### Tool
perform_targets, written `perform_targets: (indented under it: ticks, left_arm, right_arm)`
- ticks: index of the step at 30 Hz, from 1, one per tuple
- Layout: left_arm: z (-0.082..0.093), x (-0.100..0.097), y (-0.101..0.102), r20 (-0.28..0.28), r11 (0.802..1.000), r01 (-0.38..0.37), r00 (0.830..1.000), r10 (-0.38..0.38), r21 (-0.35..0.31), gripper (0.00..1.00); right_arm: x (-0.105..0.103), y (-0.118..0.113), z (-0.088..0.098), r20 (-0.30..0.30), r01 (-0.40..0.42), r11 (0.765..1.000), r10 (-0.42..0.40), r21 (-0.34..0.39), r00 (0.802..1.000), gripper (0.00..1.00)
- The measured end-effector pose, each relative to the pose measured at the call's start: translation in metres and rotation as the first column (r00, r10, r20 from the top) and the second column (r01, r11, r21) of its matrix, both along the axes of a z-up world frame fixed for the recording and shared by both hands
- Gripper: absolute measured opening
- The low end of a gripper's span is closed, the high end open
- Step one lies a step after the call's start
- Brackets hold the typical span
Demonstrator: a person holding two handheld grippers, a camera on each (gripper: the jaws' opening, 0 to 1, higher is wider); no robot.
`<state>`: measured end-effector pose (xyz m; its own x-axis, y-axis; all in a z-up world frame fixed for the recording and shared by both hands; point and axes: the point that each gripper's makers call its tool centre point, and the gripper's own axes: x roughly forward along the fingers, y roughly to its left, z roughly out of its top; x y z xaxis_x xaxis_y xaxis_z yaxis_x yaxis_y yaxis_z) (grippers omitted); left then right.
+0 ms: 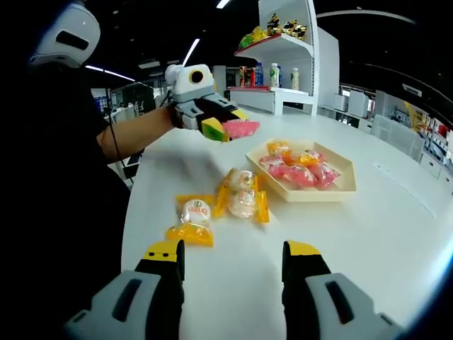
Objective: Pick up the marshmallows scattered on the table and place them into the bowl on the table
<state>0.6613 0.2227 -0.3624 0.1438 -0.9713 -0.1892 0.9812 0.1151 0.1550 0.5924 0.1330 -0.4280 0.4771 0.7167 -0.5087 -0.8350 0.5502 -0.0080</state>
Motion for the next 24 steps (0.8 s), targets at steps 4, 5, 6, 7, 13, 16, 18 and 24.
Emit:
perform_targets:
  ticks: [4,5,6,7,13,16,18,24]
  left_arm:
    - [0.003,0.017,0.002,0.012,0.997,-0.076,0.997,0.076,-0.011,0.19]
    - [0.003,0.021,0.003,0.021,0.996,-0.091,0.996,0.091,-0.013,0.19]
    - [0.003,0.021,0.003,0.022,0.995,-0.094,0.995,0.094,-0.013,0.19]
    - [0.003,0.023,0.004,0.018,0.995,-0.103,0.994,0.103,-0.018,0.19]
    - [0.006,0.040,0.008,0.046,0.982,-0.184,0.982,0.185,-0.033,0.19]
    - [0.012,0.055,0.013,0.020,0.965,-0.252,0.967,0.254,-0.069,0.19]
    - [0.017,0.060,0.015,0.014,0.958,-0.273,0.961,0.275,-0.088,0.19]
    - [0.022,0.077,0.018,0.013,0.937,-0.337,0.941,0.339,-0.092,0.19]
  right_arm:
    - [-0.001,0.001,-0.003,-0.006,-0.003,1.000,0.003,0.001,1.000,0.54]
    - [-0.001,0.001,-0.003,-0.007,-0.002,1.000,0.002,0.002,1.000,0.54]
    - [-0.001,0.001,-0.003,-0.007,-0.002,1.000,0.002,0.003,1.000,0.54]
    - [-0.001,0.000,-0.003,-0.006,0.001,1.000,-0.001,0.004,1.000,0.54]
    - [-0.001,0.000,-0.003,-0.006,0.003,1.000,-0.003,0.004,1.000,0.54]
    - [-0.001,0.000,-0.004,-0.006,0.003,1.000,-0.003,0.006,1.000,0.54]
    - [-0.002,0.000,-0.004,-0.007,0.003,1.000,-0.003,0.006,1.000,0.54]
    - [-0.001,-0.001,-0.004,-0.006,0.008,1.000,-0.008,0.007,1.000,0.54]
